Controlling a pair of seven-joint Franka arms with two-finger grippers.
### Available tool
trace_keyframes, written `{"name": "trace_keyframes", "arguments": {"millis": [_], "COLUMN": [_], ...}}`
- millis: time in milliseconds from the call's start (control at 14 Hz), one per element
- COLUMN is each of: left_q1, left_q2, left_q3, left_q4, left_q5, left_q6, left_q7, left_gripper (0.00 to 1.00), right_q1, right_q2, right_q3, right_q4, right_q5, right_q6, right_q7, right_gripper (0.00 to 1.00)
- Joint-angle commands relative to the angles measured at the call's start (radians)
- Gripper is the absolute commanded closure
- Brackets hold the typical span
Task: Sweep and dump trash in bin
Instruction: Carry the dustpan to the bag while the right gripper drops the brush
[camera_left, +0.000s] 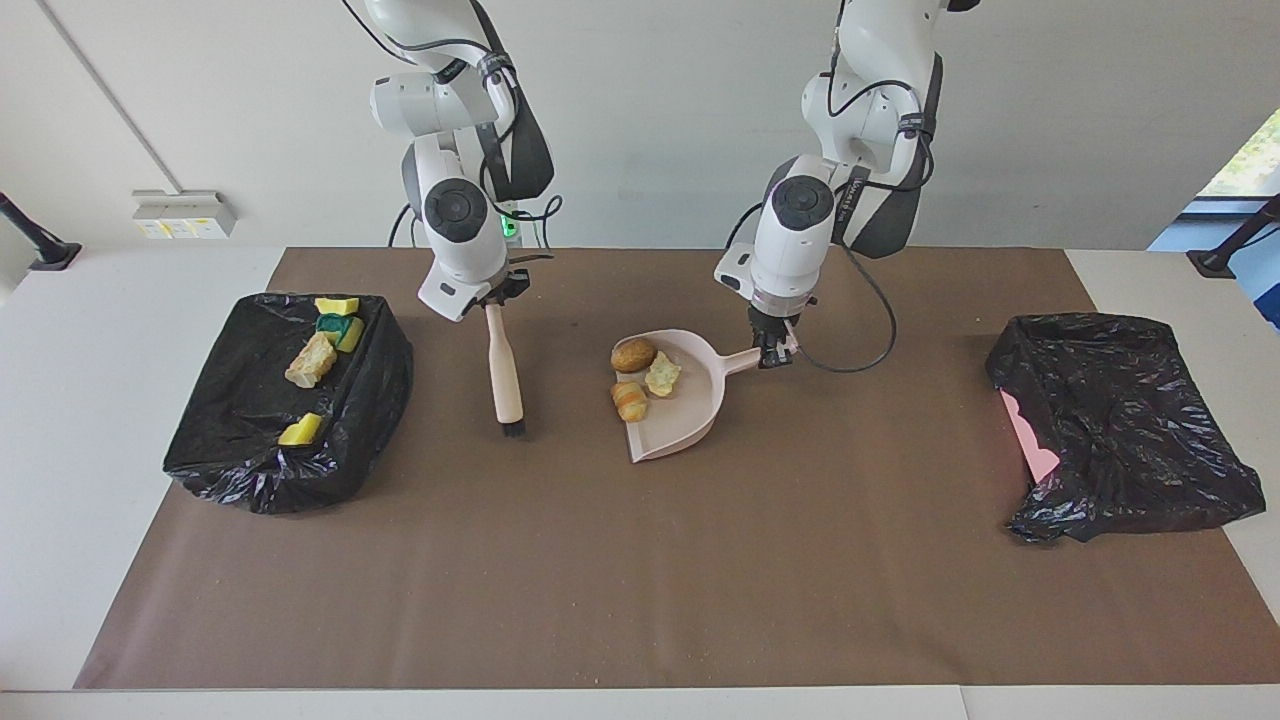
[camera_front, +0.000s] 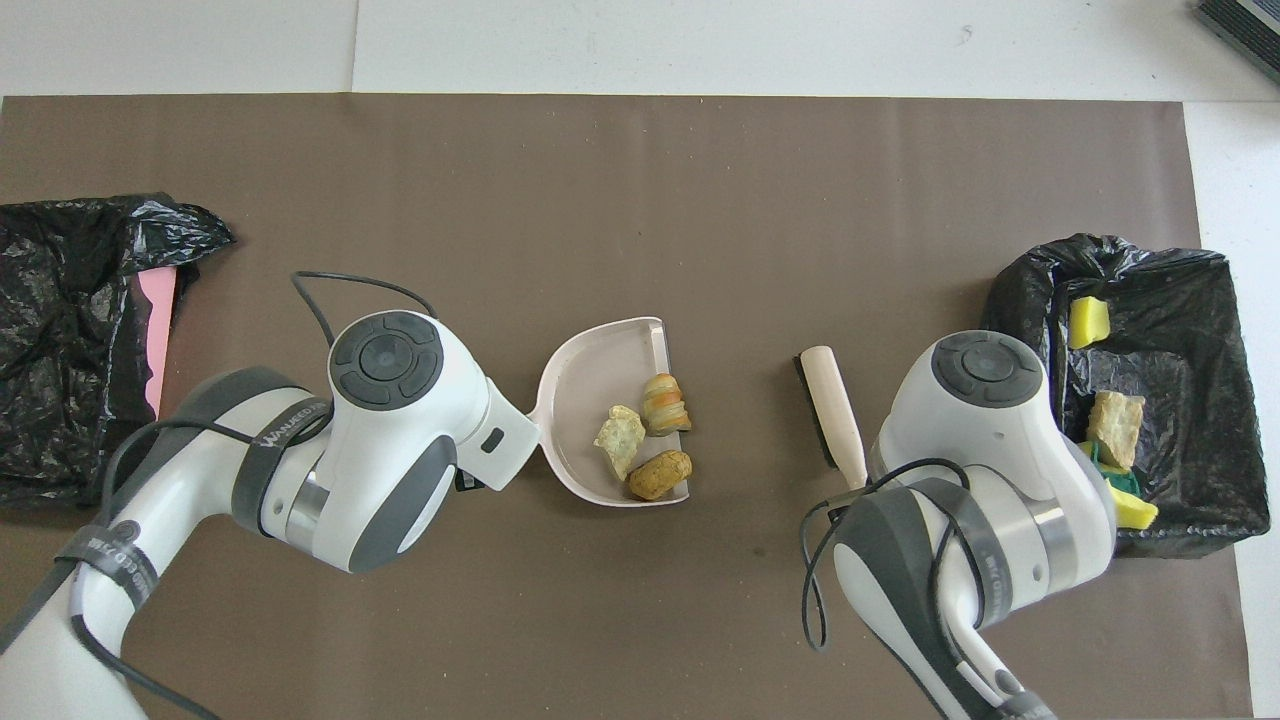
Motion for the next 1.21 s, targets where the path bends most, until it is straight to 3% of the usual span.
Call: {"name": "trace_keyframes", "arguments": {"millis": [0, 143, 357, 643, 786, 1000, 1143], "left_q1": [0.092, 0.159, 0.265, 0.437, 0.551, 0.731, 0.838], "left_q2": [-0.034, -0.034, -0.039, -0.034, -0.018, 0.047, 0.082], "left_q3": [-0.009, -0.009, -0.006, -0.006, -0.003, -0.004, -0.004], "left_q4": [-0.003, 0.046, 0.121, 0.262, 0.336, 0.453, 0.516], "left_q5": [0.013, 0.001, -0.065, -0.073, -0.121, -0.132, -0.203], "left_q6": [0.016, 0.003, -0.077, -0.29, -0.371, -0.44, -0.491], "left_q7": [0.13, 0.263, 0.415, 0.521, 0.65, 0.762, 0.788], "left_gripper": [1.0, 1.0, 1.0, 1.0, 1.0, 1.0, 1.0], "right_q1": [0.028, 0.054, 0.19, 0.352, 0.401, 0.447, 0.503], "right_q2": [-0.008, -0.014, -0.025, -0.023, -0.043, -0.132, -0.143], "right_q3": [0.005, 0.006, 0.006, 0.006, 0.006, 0.006, 0.006], "right_q4": [-0.025, -0.028, -0.028, -0.028, -0.039, -0.163, -0.203], "right_q5": [0.09, 0.12, 0.228, 0.256, 0.256, 0.256, 0.256], "right_q6": [0.064, 0.07, 0.13, 0.243, 0.236, 0.277, 0.303], "right_q7": [-0.01, 0.045, 0.307, 0.557, 0.599, 0.578, 0.585], "right_gripper": [1.0, 1.0, 1.0, 1.0, 1.0, 1.0, 1.0]}}
